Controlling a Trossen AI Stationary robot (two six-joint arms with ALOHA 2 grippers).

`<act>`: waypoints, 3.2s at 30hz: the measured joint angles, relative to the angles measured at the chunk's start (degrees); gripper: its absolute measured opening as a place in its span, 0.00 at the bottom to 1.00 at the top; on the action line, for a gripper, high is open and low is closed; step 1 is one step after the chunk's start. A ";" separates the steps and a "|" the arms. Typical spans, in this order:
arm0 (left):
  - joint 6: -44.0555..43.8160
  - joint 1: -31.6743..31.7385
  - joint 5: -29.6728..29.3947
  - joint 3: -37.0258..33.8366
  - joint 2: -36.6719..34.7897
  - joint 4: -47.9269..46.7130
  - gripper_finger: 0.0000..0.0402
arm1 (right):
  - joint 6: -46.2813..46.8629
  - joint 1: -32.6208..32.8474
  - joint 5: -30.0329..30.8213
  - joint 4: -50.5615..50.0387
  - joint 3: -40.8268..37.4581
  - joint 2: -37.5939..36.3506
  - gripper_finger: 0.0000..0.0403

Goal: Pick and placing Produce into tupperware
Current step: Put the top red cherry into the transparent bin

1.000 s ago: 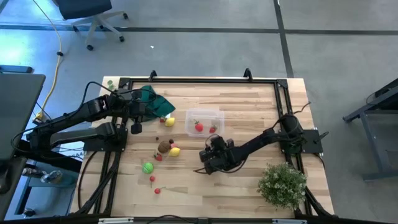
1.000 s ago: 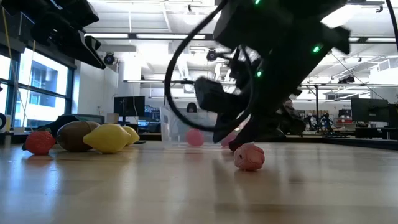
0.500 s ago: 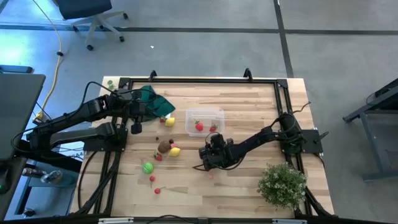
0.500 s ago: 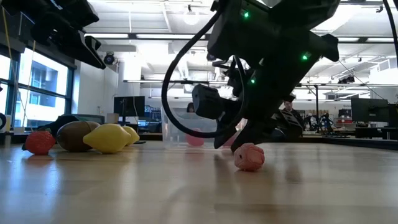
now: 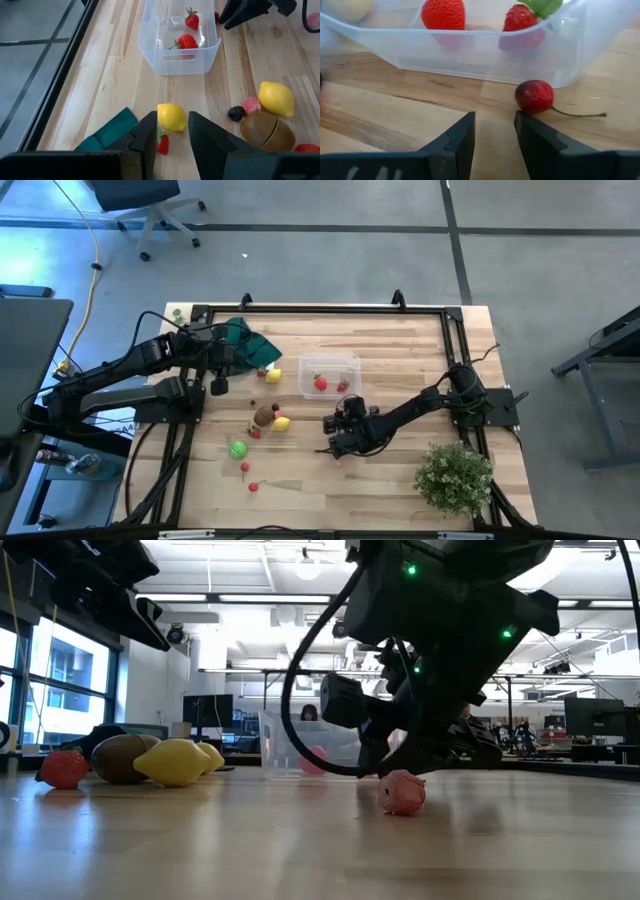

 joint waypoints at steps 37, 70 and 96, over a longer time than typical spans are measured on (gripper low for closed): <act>0.01 0.00 0.00 0.00 -0.01 -0.02 0.25 | 25.19 4.96 2.25 -11.19 -0.24 0.09 0.33; 0.01 0.00 -0.02 0.00 0.01 -0.02 0.25 | -6.57 3.55 4.79 -14.08 2.78 0.11 0.33; 0.00 0.00 0.00 0.00 0.00 -0.02 0.25 | -9.95 -0.24 4.17 -11.90 2.82 0.00 0.58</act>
